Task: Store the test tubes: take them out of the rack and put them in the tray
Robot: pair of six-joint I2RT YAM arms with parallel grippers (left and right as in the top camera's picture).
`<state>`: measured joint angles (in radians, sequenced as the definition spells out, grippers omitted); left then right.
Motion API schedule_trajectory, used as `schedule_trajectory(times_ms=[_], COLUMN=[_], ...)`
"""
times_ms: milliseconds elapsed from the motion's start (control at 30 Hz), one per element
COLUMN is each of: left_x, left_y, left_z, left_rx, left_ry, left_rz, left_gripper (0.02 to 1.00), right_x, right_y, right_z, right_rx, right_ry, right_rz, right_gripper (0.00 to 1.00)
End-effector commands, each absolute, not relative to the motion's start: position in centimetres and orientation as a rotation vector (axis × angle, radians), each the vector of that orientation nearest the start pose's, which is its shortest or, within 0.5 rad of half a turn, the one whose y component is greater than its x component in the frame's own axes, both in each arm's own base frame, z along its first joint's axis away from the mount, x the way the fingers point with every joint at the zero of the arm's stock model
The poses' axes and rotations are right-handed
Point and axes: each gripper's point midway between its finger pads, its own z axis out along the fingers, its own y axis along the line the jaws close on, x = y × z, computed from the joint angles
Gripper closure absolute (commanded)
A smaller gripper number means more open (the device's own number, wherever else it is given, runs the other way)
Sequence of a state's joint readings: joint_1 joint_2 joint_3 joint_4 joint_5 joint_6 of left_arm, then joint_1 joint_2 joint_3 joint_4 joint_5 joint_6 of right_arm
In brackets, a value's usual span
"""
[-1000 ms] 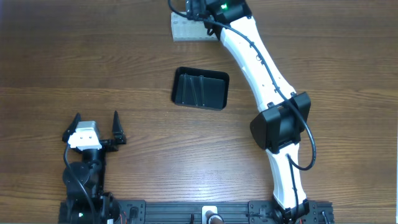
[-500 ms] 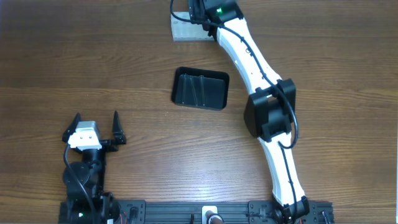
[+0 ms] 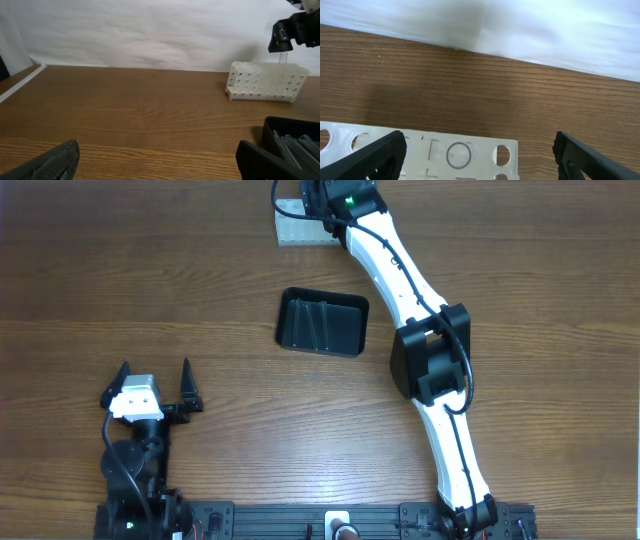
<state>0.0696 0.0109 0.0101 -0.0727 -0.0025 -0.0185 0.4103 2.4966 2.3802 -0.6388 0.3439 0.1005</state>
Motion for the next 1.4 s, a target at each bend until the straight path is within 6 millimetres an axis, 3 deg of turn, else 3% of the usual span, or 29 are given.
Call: schedule_trajectory(times_ms=[33,400,967,1400], left_x=[24.6,24.6,24.6,24.6], left_y=[1.6,1.6,1.6,1.6], left_z=[15.7,15.7,15.7,15.7], left_rx=[-0.056,-0.056,-0.056,-0.056], left_ry=[1.643,1.643,1.643,1.643], left_rz=[0.045,0.045,0.045,0.045], left_gripper=[0.023,0.023,0.02,0.023], right_x=[62.6,63.3,63.7,63.7], right_y=[20.7,20.7,20.9,21.3], right_z=[12.1,10.9,11.2,11.3], right_rx=[-0.187,-0.18,-0.17,0.002], right_ry=[2.284,2.273,2.25,2.257], right_rz=[-0.159,-0.156,-0.144,-0.026], right_gripper=[0.073,0.086,0.112,0.117])
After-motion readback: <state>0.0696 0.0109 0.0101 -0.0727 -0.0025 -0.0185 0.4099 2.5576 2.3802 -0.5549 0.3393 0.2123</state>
